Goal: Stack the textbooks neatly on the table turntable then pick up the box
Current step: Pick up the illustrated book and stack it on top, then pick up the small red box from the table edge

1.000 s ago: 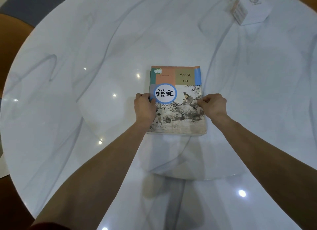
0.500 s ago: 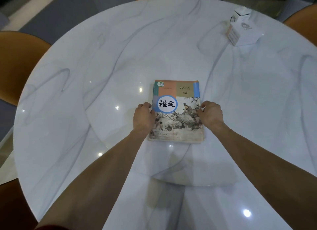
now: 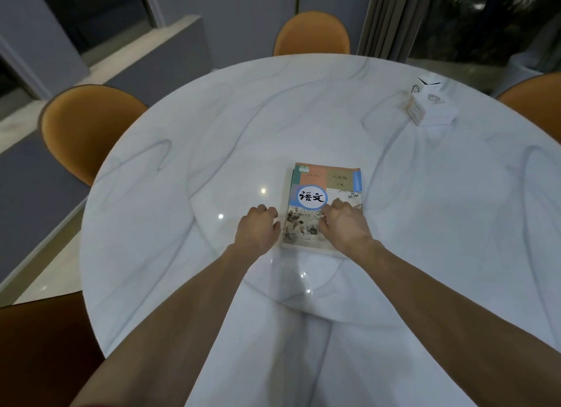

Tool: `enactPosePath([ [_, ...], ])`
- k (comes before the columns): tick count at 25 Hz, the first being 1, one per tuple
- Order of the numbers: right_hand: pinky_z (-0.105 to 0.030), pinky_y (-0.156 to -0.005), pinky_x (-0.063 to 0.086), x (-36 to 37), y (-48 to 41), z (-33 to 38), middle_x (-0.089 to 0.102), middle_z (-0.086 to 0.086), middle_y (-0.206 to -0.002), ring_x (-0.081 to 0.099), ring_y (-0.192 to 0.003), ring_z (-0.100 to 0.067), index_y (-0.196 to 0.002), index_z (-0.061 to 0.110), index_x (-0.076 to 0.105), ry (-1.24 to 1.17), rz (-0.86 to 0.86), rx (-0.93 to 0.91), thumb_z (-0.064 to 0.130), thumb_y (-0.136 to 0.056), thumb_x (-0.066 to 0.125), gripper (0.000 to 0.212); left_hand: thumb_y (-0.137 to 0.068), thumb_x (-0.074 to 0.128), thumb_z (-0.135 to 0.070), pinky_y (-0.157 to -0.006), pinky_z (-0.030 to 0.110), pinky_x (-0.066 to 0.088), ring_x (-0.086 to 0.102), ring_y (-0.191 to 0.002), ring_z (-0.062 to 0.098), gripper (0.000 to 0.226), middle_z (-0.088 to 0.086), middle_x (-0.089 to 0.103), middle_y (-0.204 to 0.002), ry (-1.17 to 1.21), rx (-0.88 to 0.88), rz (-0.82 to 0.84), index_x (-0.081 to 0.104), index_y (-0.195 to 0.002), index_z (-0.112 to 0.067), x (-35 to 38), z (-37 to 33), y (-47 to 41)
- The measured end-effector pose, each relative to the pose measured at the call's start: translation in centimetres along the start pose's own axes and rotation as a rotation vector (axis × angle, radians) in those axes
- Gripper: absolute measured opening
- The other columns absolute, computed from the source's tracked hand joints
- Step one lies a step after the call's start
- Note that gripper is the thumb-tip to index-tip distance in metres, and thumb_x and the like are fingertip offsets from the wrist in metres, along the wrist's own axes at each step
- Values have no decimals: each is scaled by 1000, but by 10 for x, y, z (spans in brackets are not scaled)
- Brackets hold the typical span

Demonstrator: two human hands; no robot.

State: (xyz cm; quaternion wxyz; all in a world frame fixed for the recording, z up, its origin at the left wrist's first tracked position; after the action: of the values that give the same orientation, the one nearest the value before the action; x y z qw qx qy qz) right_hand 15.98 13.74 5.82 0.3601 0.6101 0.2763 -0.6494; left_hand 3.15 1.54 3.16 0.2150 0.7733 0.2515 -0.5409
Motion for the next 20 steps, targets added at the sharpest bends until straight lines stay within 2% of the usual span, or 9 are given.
enactPosePath([
  [3, -40, -95, 39, 4, 13, 24, 57, -12, -116, 53, -107, -30, -116, 8, 55, 80, 36, -69, 29, -96, 35, 35, -93, 46, -25, -81, 36, 47, 54, -104, 25, 31, 10, 60, -111, -48, -7, -5, 56, -119, -11, -6, 13, 23],
  [12, -39, -95, 38, 39, 56, 98, 54, -13, -123, 48, -116, -29, -122, 8, 51, 51, 99, -243, 25, -97, 35, 35, -92, 46, -27, -84, 38, 45, 52, -107, 27, 36, 9, 57, -117, -144, -96, 40, 51, -125, -13, 7, 64, 105],
  [20, -35, -88, 39, 84, 82, 158, 54, -11, -116, 49, -107, -26, -120, 9, 51, 16, 189, -374, 25, -97, 34, 33, -89, 53, -35, -86, 39, 46, 47, -112, 27, 42, 9, 53, -122, -113, -222, 92, 48, -126, -16, 16, 124, 164],
])
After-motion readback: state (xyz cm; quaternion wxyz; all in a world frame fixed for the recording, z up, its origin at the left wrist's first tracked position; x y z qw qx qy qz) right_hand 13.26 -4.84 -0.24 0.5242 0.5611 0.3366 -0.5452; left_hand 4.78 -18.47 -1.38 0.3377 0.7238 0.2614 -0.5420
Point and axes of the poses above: each hand's wrist, its own y-axis away from the middle knuckle, its own x-axis out of the palm, z = x × y, the point moved 4 cm from there along -y, towards the middle knuckle
